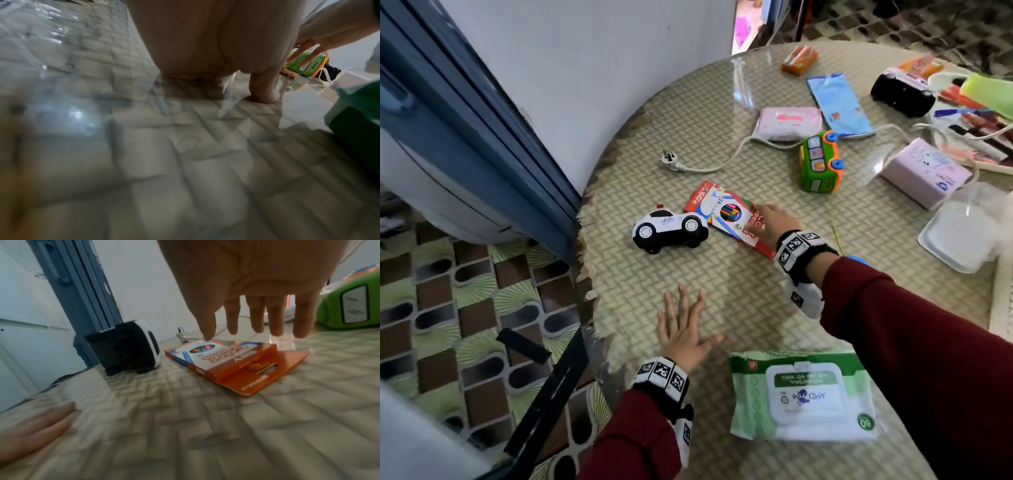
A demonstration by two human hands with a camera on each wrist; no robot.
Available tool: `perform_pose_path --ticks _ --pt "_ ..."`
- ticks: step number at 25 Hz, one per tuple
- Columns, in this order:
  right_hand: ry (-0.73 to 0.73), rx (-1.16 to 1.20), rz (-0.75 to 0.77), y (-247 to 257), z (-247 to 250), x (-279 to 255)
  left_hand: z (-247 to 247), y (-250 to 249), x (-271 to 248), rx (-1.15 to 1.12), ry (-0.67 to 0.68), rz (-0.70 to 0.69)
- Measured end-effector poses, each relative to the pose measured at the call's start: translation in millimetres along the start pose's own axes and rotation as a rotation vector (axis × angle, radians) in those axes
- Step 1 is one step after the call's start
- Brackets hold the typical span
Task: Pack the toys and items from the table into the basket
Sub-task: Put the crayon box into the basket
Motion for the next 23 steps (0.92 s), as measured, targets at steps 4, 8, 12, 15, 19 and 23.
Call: perform_pose_path --ticks 4,8,12,15,19,23 --pt "-0.057 -0.103 -0.042 2.2 -7.3 -1.5 1.5 -2.5 -0.6 -0.01 0.007 -0.001" --pt "0.054 0.2 -0.064 -5.6 -18.1 -13.4 -0.1 -3.0 -1.9 -0.029 0.003 0.006" --pt "0.062 0.428 -0.073 -10.3 -20.2 -34.2 -1.4 -1.8 -0.5 -0.041 -0.012 0.007" --pt "-0.013 0.547 -0.021 -7.7 -21.5 -58.6 -1.9 -0.7 1.6 -0.046 -0.015 0.016" --pt "-0.146 0.825 -0.115 -18.6 -24.7 -97.1 -0.9 0.6 3.7 -0.052 -0.02 0.017" --pt "-0.226 1.076 -0.185 -43.2 -19.7 -151.4 -0.3 -3.2 1.3 -0.081 -0.053 0.021"
Point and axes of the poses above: each hand's wrist, its own x-axis towards the middle knuckle, its own z-axis out of the back of the hand, y = z × x, the point moved 1 cm from there along x, towards the middle knuckle, and after that the axes turned 14 degrees about -x, right-handed, at the moved point
